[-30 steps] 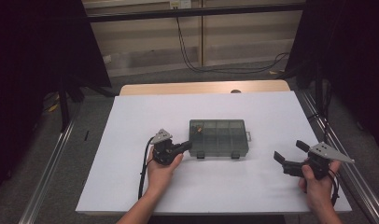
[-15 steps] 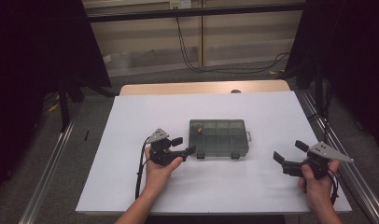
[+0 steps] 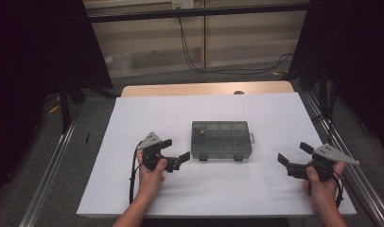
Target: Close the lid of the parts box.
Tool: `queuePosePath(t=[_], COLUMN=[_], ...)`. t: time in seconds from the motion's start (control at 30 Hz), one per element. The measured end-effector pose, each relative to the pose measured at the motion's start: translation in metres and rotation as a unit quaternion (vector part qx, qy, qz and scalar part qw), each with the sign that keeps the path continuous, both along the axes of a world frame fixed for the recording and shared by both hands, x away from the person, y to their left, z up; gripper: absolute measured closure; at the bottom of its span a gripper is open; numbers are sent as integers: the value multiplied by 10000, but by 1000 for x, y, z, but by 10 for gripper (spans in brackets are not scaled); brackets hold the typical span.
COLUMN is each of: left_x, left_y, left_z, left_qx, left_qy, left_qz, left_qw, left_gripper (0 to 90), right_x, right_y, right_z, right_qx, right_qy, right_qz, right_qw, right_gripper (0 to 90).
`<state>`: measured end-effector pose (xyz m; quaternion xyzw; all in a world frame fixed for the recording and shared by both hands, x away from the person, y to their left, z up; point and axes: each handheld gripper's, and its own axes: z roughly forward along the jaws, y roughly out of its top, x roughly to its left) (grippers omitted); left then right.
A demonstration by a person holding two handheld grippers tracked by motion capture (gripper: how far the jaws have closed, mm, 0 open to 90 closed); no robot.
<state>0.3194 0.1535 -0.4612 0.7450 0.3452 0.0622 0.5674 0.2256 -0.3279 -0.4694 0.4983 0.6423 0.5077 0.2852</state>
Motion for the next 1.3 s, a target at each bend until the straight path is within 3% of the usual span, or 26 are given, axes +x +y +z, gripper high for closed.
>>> queuePosePath(t=[0.07, 0.1, 0.57, 0.63, 0.77, 0.97, 1.13, 1.3], left_x=[-2, -2, -15, -17, -21, -28, -35, -38], left_y=[4, 6, 46, 52, 64, 78, 90, 97], left_z=[1, 1, 3, 3, 3, 3, 4, 3], left_qx=[80, 38, 187, 117, 223, 132, 234, 185], left_qy=[-37, -74, -190, -176, -184, -198, -213, -170], left_qz=[121, 48, 337, 391, 470, 584, 670, 805], left_qw=[9999, 10000, 9991, 9990, 9985, 9980, 9973, 9964], left_gripper=[0, 0, 0, 0, 0, 0, 0, 0], right_x=[0, 0, -1, -1, -1, -1, -1, -1], right_y=[0, 0, -1, -1, -1, -1, -2, -2], right_z=[0, 0, 0, 0, 0, 0, 0, 1], right_qx=[3, 8, 9, 1, -8, -3, -9, -10], right_qy=[10, 16, 15, 14, 15, 15, 18, 1], right_qz=[1, -4, -50, -53, -62, -68, -77, -89], right_qw=[10000, 10000, 10000, 10000, 10000, 10000, 10000, 10000], right_gripper=[0, 0, 0, 0, 0, 0, 0, 0])
